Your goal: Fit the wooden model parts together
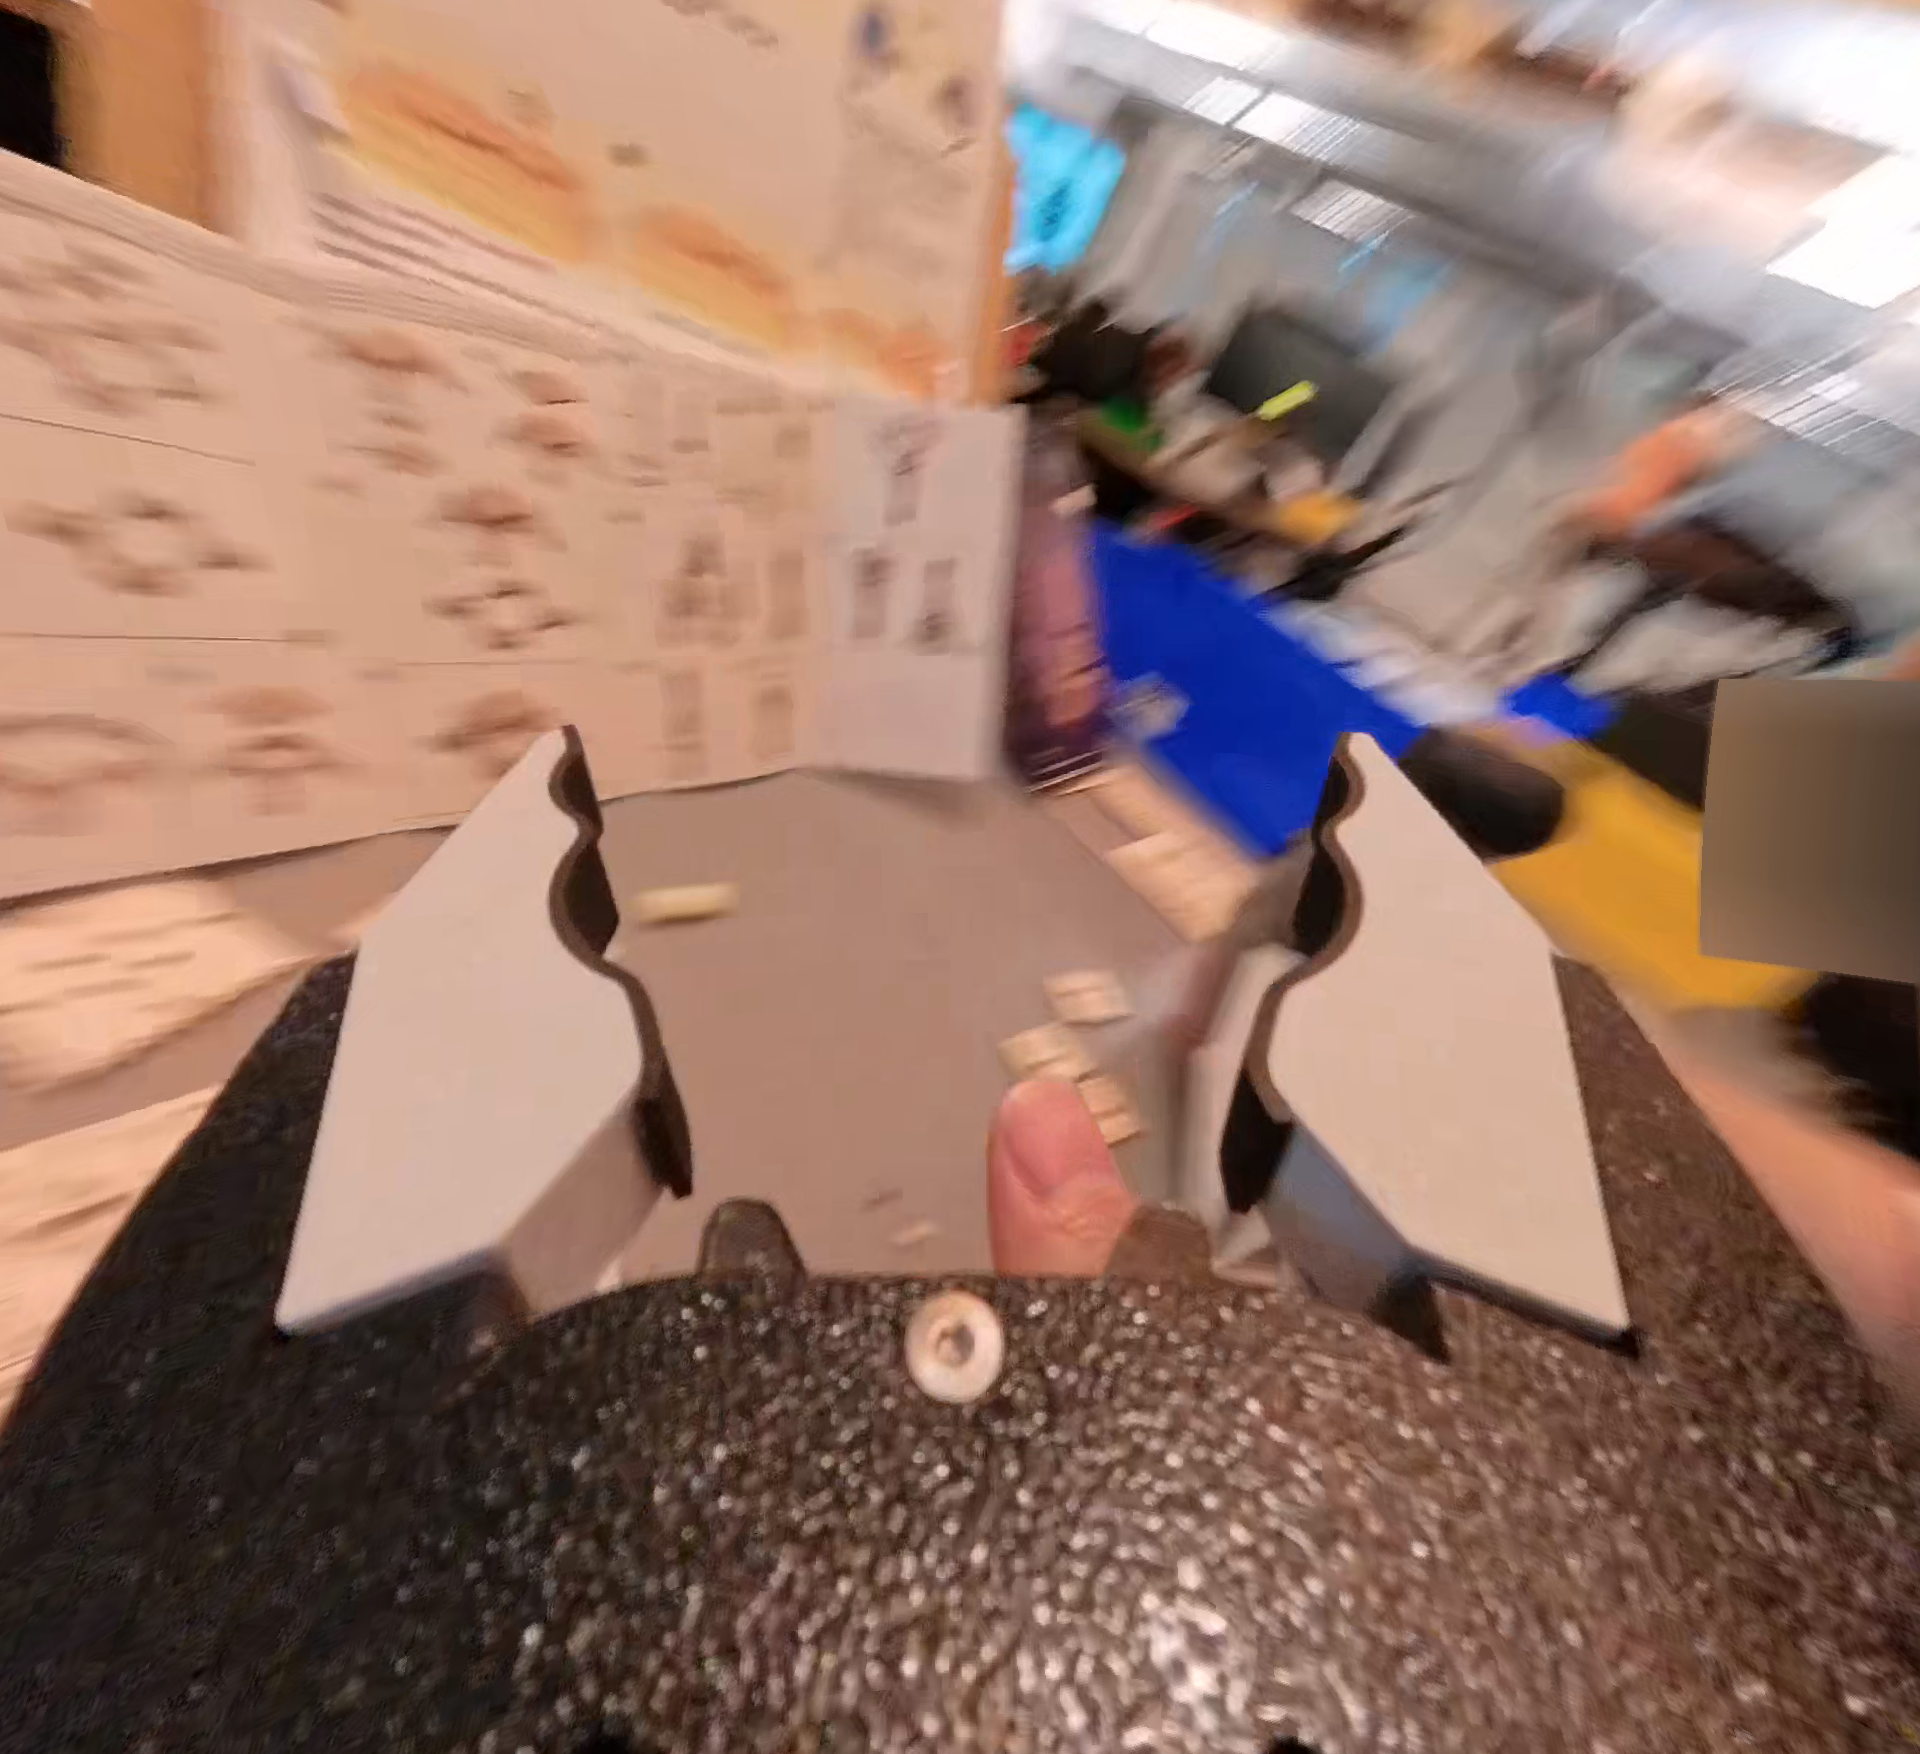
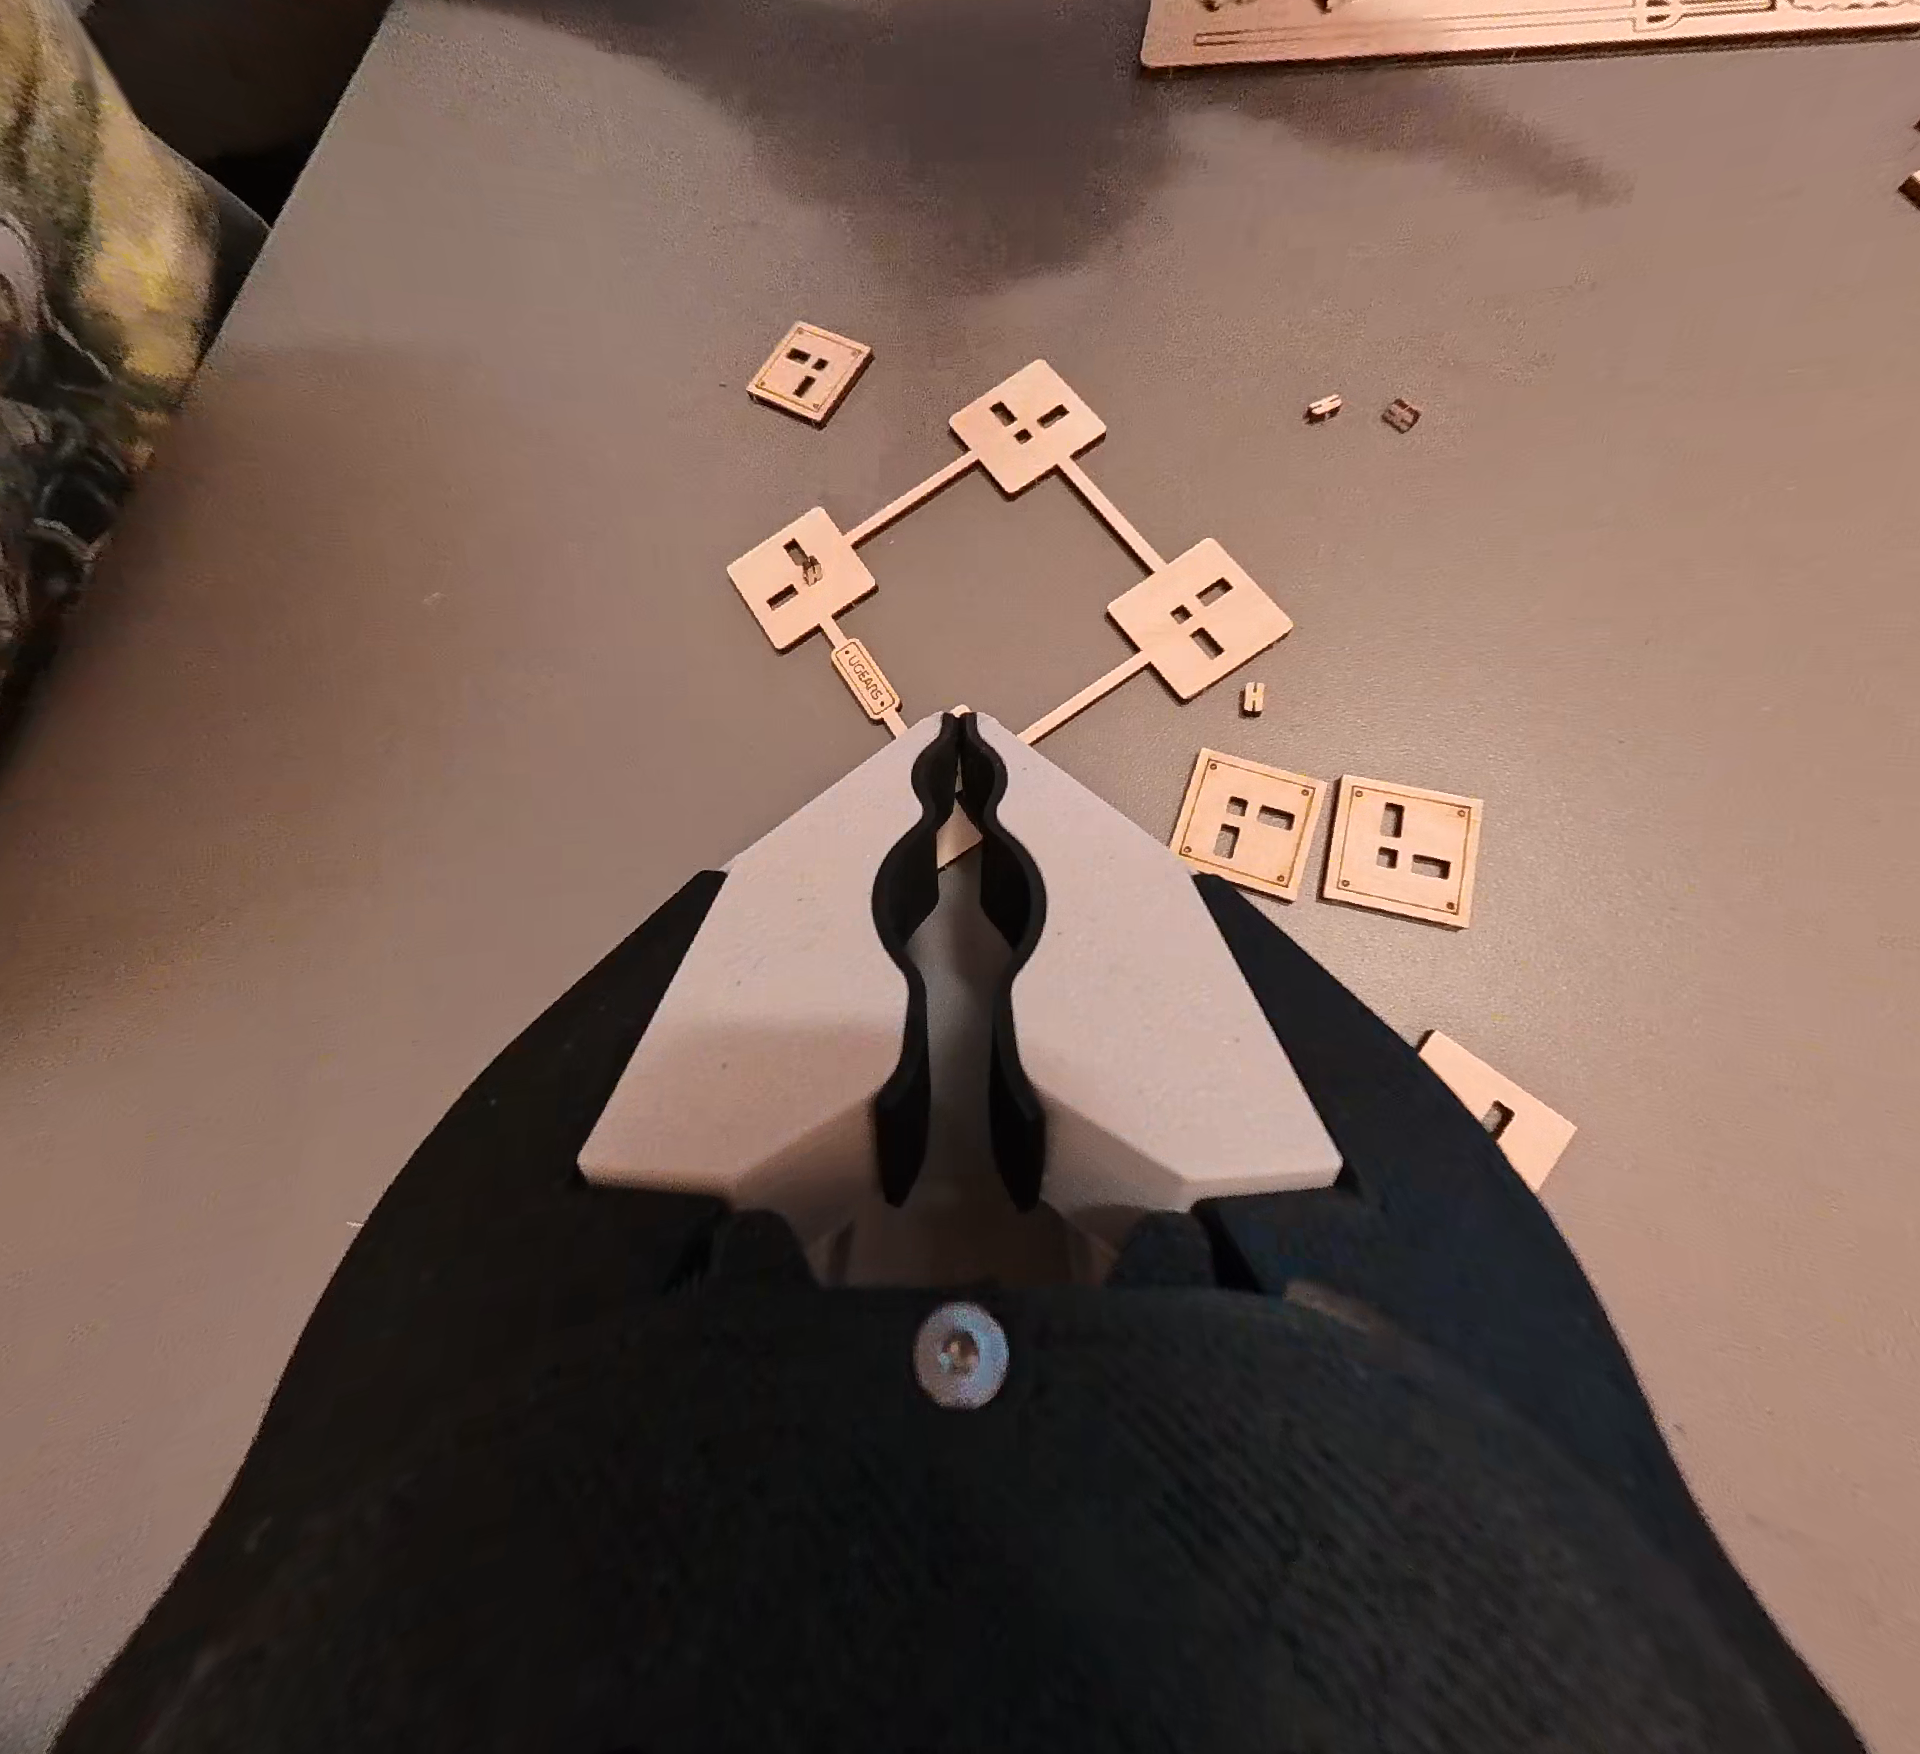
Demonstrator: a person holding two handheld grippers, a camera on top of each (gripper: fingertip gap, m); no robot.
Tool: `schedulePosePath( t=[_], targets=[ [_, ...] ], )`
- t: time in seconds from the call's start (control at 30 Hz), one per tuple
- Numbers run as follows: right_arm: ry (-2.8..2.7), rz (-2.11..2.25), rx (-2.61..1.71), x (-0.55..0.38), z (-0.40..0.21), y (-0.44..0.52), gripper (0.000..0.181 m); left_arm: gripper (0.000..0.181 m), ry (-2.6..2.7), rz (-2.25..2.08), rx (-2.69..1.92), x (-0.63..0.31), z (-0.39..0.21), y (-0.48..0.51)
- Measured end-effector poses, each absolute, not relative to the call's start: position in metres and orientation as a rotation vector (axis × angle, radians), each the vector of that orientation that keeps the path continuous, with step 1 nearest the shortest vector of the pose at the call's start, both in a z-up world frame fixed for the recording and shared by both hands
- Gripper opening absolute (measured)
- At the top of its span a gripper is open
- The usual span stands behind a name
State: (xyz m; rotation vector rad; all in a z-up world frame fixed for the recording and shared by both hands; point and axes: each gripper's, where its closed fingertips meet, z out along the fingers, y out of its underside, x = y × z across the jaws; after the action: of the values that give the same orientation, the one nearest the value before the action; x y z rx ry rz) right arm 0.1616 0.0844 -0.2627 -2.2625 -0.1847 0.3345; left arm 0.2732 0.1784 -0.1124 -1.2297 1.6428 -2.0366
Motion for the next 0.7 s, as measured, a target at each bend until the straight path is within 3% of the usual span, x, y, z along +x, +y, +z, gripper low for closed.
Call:
schedulePosePath(
  t=[0.13,0.4,0.7],
  targets=[
    [-0.182,0.34,-2.263,0.162,-0.263,0.084,0.0,0.129,1.61,-1.477,-1.17,0.28,-0.153,0.225],
    [-0.172,0.362,-2.263,0.162,-0.263,0.084,0.0,0.131,1.708,-1.618,-1.057,0.253,-0.17,0.192],
    [-0.177,0.353,-2.263,0.162,-0.263,0.085,0.0,0.122,1.837,-1.403,-1.161,0.259,-0.201,0.199]
  ],
)
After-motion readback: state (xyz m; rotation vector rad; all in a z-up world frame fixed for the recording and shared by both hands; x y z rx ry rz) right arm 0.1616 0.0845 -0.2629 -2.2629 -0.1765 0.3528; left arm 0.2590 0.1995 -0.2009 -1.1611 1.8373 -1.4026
